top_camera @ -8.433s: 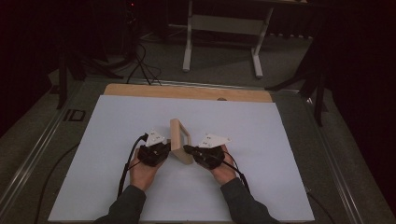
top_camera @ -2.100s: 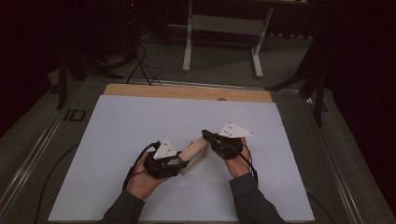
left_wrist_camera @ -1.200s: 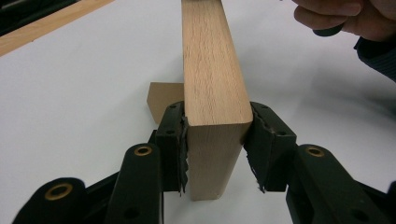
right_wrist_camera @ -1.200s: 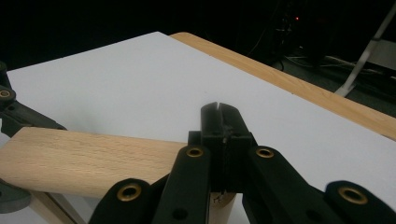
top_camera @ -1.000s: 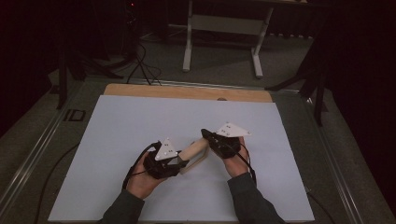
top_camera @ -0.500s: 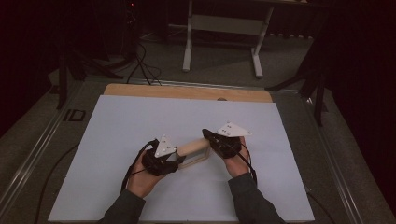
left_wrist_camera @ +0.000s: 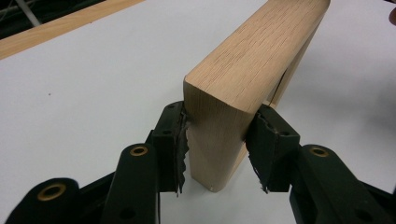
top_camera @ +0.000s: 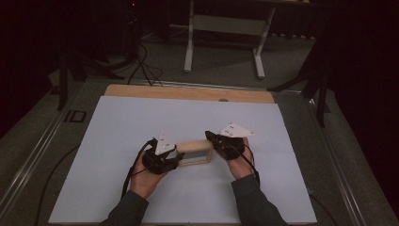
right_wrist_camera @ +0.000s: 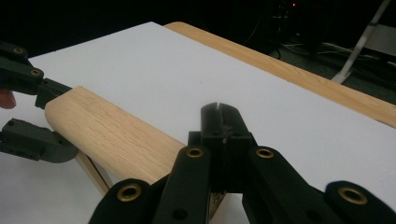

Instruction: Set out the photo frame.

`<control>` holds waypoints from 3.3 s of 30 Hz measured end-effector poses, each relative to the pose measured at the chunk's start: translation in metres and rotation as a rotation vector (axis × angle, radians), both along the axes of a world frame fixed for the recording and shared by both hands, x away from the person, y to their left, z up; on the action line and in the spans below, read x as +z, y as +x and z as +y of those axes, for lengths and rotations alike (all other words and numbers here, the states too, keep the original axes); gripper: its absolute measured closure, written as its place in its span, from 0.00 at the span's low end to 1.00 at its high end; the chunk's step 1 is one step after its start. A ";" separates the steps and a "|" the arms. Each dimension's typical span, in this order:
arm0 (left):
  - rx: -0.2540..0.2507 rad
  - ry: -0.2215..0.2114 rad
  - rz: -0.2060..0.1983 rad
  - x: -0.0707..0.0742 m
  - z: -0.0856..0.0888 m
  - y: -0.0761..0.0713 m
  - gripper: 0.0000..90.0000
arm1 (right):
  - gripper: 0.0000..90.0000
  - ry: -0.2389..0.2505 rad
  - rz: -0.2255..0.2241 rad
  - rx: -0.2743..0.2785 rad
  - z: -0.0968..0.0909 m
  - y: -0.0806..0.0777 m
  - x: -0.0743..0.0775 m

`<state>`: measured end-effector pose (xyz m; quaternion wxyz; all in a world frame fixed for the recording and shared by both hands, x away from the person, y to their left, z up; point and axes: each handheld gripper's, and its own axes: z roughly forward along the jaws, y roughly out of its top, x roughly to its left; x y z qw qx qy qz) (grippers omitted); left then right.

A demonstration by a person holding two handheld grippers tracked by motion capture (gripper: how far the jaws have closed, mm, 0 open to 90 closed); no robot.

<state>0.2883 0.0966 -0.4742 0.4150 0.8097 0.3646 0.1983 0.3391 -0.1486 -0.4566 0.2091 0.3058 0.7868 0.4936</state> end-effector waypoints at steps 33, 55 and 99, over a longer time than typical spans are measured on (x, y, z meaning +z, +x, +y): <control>-0.007 -0.007 0.015 -0.001 0.001 0.004 0.65 | 0.37 -0.036 0.133 0.170 -0.012 0.000 0.000; -0.016 0.000 0.017 -0.005 -0.002 0.007 0.62 | 0.50 -0.136 0.143 0.188 -0.010 0.004 -0.014; -0.011 0.096 -0.039 -0.004 0.003 0.030 0.58 | 0.55 -0.185 0.076 0.113 0.008 0.007 -0.015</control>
